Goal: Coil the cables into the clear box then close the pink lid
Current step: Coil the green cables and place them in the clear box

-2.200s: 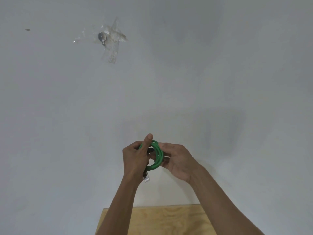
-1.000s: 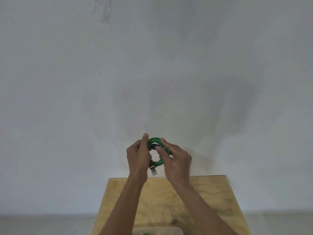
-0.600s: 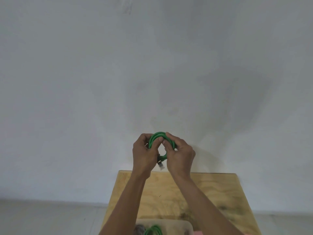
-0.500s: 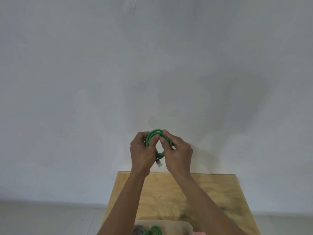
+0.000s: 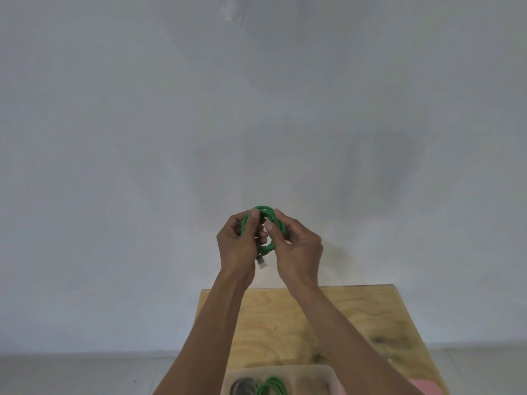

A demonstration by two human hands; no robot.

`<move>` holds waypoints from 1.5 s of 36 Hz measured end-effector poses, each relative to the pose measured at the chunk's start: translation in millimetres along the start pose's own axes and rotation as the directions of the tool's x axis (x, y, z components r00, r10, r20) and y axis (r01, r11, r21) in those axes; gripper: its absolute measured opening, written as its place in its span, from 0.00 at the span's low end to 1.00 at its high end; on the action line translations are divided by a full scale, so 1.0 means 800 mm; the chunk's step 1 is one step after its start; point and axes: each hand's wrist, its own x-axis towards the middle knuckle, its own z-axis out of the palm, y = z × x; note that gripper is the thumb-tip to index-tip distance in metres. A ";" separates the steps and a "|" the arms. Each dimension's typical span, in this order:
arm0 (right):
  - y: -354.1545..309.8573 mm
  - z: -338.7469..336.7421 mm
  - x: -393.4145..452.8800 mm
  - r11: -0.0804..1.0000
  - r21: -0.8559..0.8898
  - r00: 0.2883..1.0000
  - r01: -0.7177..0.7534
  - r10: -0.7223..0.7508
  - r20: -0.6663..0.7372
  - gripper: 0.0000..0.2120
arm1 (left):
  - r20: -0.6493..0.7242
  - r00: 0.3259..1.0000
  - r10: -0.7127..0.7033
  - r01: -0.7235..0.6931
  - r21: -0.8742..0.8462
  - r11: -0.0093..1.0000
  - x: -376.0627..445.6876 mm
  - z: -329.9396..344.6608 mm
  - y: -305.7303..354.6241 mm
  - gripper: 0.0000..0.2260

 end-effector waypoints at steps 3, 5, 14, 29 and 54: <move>-0.001 0.012 -0.008 1.000 -0.023 0.999 0.019 -0.020 -0.043 0.14 | 0.023 0.998 -0.067 0.066 0.028 0.997 -0.004 -0.005 0.003 0.17; -0.001 0.022 -0.013 1.000 -0.024 0.998 0.004 -0.006 -0.069 0.14 | 0.013 0.994 -0.108 0.108 0.023 0.994 -0.006 -0.010 0.001 0.20; 0.021 0.037 -0.034 0.994 -0.011 0.983 -0.104 0.101 -0.151 0.13 | 0.056 0.986 -0.158 0.148 0.152 0.977 -0.010 -0.047 -0.022 0.20; 0.111 -0.029 -0.102 0.943 -0.166 0.942 -0.288 0.248 -0.227 0.12 | 0.207 0.921 -0.329 0.223 0.411 0.884 -0.043 -0.096 -0.105 0.08; 0.265 -0.173 -0.203 0.664 -0.636 0.897 -0.394 0.428 -0.109 0.21 | 0.011 0.915 -0.402 0.143 0.925 0.352 -0.136 -0.244 -0.279 0.26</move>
